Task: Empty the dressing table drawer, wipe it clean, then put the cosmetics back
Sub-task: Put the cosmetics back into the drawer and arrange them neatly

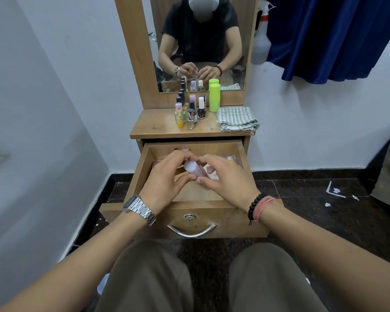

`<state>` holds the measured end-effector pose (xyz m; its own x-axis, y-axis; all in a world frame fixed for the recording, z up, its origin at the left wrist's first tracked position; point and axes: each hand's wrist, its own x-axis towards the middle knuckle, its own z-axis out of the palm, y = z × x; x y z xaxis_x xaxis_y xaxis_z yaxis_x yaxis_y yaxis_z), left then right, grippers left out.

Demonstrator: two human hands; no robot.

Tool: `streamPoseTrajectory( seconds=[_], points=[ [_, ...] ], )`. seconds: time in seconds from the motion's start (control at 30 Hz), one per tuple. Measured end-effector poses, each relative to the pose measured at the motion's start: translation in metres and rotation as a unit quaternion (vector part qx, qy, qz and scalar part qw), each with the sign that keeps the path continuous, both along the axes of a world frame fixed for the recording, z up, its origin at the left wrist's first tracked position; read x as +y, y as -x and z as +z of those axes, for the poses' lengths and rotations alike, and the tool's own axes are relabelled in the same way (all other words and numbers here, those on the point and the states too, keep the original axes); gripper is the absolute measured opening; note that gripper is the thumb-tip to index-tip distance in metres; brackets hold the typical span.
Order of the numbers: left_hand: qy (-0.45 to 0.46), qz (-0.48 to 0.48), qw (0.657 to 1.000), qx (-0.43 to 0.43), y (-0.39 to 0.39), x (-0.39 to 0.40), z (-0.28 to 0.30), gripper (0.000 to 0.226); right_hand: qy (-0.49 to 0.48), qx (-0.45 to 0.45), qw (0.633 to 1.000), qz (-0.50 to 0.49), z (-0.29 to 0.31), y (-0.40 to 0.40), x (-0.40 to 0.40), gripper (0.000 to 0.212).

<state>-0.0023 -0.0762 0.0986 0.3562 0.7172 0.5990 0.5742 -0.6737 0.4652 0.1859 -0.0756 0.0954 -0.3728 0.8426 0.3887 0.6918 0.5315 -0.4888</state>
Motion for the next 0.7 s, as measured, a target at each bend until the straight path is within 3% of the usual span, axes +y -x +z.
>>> streamPoseTrajectory(
  seconds=[0.17,0.27,0.43,0.7],
  points=[
    [-0.002,-0.013,1.000,0.007,0.002,0.001,0.001,0.037,0.020,0.016,1.000,-0.003,0.001,0.004,0.001,0.026],
    [0.058,-0.004,0.998,0.001,0.011,0.008,0.000,0.045,0.025,0.037,0.999,-0.017,0.001,0.007,0.006,0.022],
    [0.101,0.093,0.978,0.156,0.039,0.027,-0.014,0.022,0.079,0.116,0.987,-0.083,0.002,-0.001,0.035,0.025],
    [0.139,0.106,0.965,0.198,0.038,0.029,-0.020,0.020,0.096,0.116,0.981,-0.123,0.002,0.000,0.071,0.026]
  ],
)
